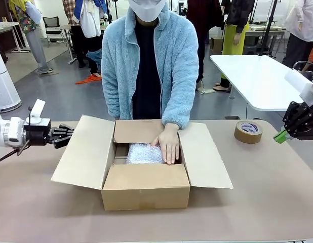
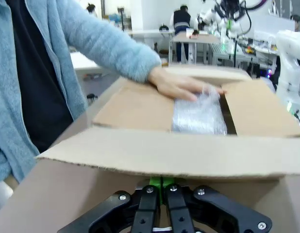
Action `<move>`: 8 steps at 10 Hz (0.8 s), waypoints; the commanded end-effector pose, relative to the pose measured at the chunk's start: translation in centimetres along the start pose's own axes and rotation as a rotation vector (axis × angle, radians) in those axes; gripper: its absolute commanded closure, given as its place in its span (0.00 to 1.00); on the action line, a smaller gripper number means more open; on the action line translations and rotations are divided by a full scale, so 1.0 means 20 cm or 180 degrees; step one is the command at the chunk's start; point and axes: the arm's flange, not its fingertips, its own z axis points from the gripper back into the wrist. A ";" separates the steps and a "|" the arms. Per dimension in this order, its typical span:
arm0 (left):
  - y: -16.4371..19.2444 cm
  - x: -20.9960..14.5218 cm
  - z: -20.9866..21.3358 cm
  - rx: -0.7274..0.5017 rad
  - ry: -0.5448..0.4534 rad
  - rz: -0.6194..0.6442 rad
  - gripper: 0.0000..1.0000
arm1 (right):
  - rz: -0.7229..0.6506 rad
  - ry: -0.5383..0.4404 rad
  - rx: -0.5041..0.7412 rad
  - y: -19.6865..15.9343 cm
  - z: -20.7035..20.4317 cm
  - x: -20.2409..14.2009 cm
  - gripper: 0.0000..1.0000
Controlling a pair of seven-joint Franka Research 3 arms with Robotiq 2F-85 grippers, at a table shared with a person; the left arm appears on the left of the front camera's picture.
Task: Wrap the clocks to prevent damage.
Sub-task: Push the right (or left) flap of the Package Box to close it.
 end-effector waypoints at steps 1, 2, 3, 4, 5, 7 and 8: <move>-0.01 0.09 -0.16 0.0048 -0.0291 -0.0165 1.00 | 0.0040 -0.0118 0.0025 -0.01 -0.01 0.00 0.99; -0.02 0.12 -0.24 0.0043 -0.0360 -0.0201 1.00 | 0.0040 -0.0118 0.0025 -0.01 -0.01 0.00 0.99; -0.02 0.14 -0.30 0.0036 -0.0438 -0.0182 1.00 | 0.0040 -0.0118 0.0025 -0.01 -0.01 0.00 0.99; 0.00 0.15 -0.41 -0.0071 -0.0437 -0.0163 1.00 | 0.0040 -0.0118 0.0025 -0.01 -0.01 0.00 0.99; -0.05 0.15 -0.48 -0.0128 -0.0429 -0.0168 1.00 | 0.0040 -0.0118 0.0025 -0.01 -0.01 0.00 0.99; -0.07 0.14 -0.61 -0.0339 -0.0389 -0.0097 1.00 | 0.0040 -0.0118 0.0025 -0.01 -0.01 0.00 0.99; -0.13 0.13 -0.63 -0.0360 -0.0389 -0.0079 1.00 | 0.0040 -0.0118 0.0025 -0.01 -0.01 0.00 0.99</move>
